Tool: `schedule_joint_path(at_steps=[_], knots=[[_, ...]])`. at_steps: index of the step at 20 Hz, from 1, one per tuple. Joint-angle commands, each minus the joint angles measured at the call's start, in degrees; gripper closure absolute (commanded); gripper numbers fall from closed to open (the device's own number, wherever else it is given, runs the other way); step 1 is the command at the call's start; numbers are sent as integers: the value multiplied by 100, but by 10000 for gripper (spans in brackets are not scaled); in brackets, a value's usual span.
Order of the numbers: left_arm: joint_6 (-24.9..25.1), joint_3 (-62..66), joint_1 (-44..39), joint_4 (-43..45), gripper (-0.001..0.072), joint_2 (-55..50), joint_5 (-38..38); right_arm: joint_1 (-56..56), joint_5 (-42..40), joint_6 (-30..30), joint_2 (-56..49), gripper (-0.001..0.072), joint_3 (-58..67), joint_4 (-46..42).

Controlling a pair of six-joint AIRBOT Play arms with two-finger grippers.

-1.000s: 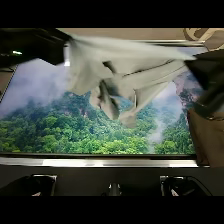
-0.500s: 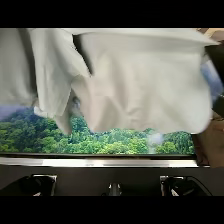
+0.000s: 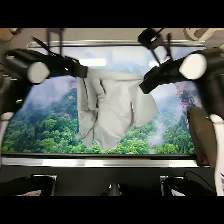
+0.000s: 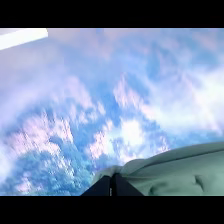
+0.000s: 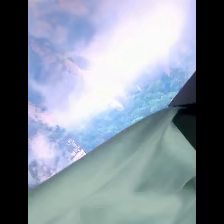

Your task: Fold the shirts.

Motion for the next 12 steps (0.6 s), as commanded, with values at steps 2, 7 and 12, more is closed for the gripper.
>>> schedule_joint_path(at_steps=[2, 7, 12], knots=[[-87, -225, 186, -1143, 645, -1410, -592, 11, -136, 297, -1530, 692, 4, 1427], [968, -111, 472, -1502, -13, -1471, -1379, -229, 105, -9, -1510, 157, 22, 1576], [1196, -511, 1547, -1071, 225, -476, -2396, -782, 1784, -223, -522, 164, -83, 92]])
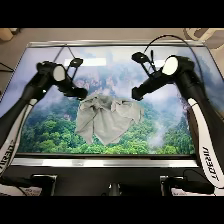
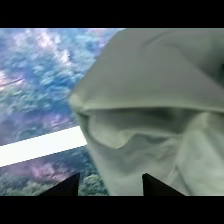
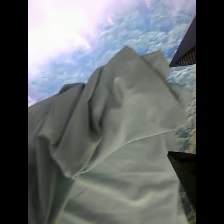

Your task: Fold the shirts.

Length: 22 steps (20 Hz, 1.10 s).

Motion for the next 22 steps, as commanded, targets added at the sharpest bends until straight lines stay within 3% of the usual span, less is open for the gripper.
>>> schedule_joint_path(at_steps=[1, 2, 5, 8, 10, 15, 16, 17, 18, 20, 22], knots=[[247, -632, 702, -297, 216, 772, -553, -212, 1062, -151, 629, 169, -289, -981], [420, -1093, 807, -621, 148, 1045, -553, -212, 1025, -179, 868, 178, -654, -802], [649, -2922, 822, -1401, 88, 1762, 48, -212, 498, -374, 1370, 165, -2107, 251], [774, -4172, 660, -2092, 88, 1777, 1091, -210, -118, -654, 1386, 23, -3263, 1453], [815, -4459, 542, -2111, 88, 1565, 1617, -210, -579, -710, 1303, 19, -3786, 1770], [951, -4454, 444, -2103, 99, 1029, 1932, 28, -960, -780, 669, 22, -4199, 2297], [1027, -4454, 444, -2103, 181, 1012, 1958, 238, -1080, -780, 525, 21, -4199, 2317], [1029, -4452, 444, -2103, 439, 1032, 1954, 444, -1204, -778, 409, 20, -4199, 2352], [1032, -4450, 457, -2103, 552, 1075, 1915, 651, -1355, -774, 299, 19, -4199, 2389], [1176, -4452, 461, -2096, 683, 1213, 1818, 911, -1635, -769, 107, 17, -4199, 2544], [1263, -4452, 461, -2096, 683, 1405, 1762, 938, -1814, -774, -72, 19, -4199, 2999]])
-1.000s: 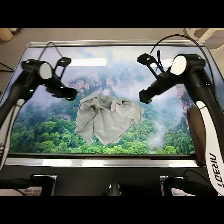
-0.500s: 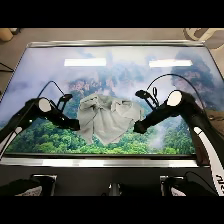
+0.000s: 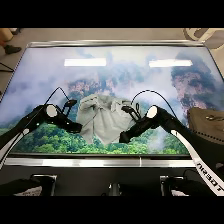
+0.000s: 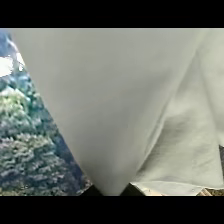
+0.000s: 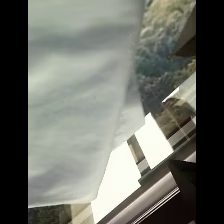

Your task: Fold the shirts.

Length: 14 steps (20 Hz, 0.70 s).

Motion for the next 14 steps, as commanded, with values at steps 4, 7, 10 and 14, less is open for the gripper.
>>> schedule_joint_path(at_steps=[4, 7, 10, 14], knots=[[153, -15, -4, -17, 683, 577, -57, 212, -769, -66, -459, 40, -31, 1244], [151, -13, -4, -17, 683, 813, -52, 214, -881, -66, -599, 118, -31, 1687], [153, 22, -2, -96, 682, 1001, -127, 326, -951, -280, -699, 562, -28, 1740], [262, 750, 9, -28, 684, 1488, -601, -22, -562, -861, -164, 696, 254, 1495]])
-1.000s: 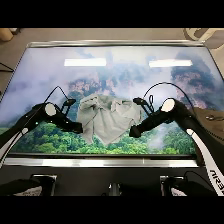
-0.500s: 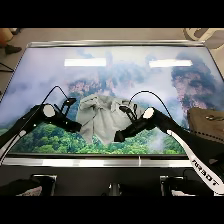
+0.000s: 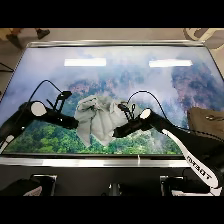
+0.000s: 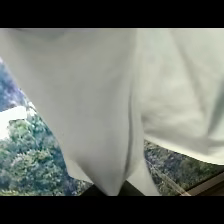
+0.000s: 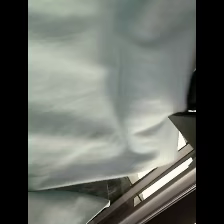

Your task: Fold the shirts.

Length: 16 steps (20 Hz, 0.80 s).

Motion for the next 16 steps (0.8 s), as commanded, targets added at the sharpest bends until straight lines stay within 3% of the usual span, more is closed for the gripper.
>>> schedule_joint_path(at_steps=[1, 3, 5, 7, 9, 12, 14, 16], knots=[[87, 791, 61, 61, 684, 599, -254, -457, 476, -564, 680, 696, 422, -299], [87, 1875, 354, 63, 684, 1189, -260, -1145, 920, -1078, 1648, 695, 1189, -518], [83, 3213, 844, 66, 684, 1690, -208, -1941, 1008, -1121, 2789, 695, 2306, -723], [-35, 4485, 1456, 66, 683, 2057, 20, -2498, 557, -1134, 3840, 694, 3418, -1156], [-667, 5340, 2070, 61, 683, 2389, 494, -2627, -402, -1126, 4798, 695, 4026, -2020], [-1141, 5539, 2378, -48, 684, 2868, 935, -2627, -1331, -549, 5628, 694, 4072, -2660], [-1139, 5539, 2378, -42, 684, 2999, 955, -2627, -1309, -42, 5702, 694, 4072, -2986], [-1113, 5539, 2378, -42, 683, 2992, 1117, -2627, -907, -2, 5525, 694, 4072, -2992]])
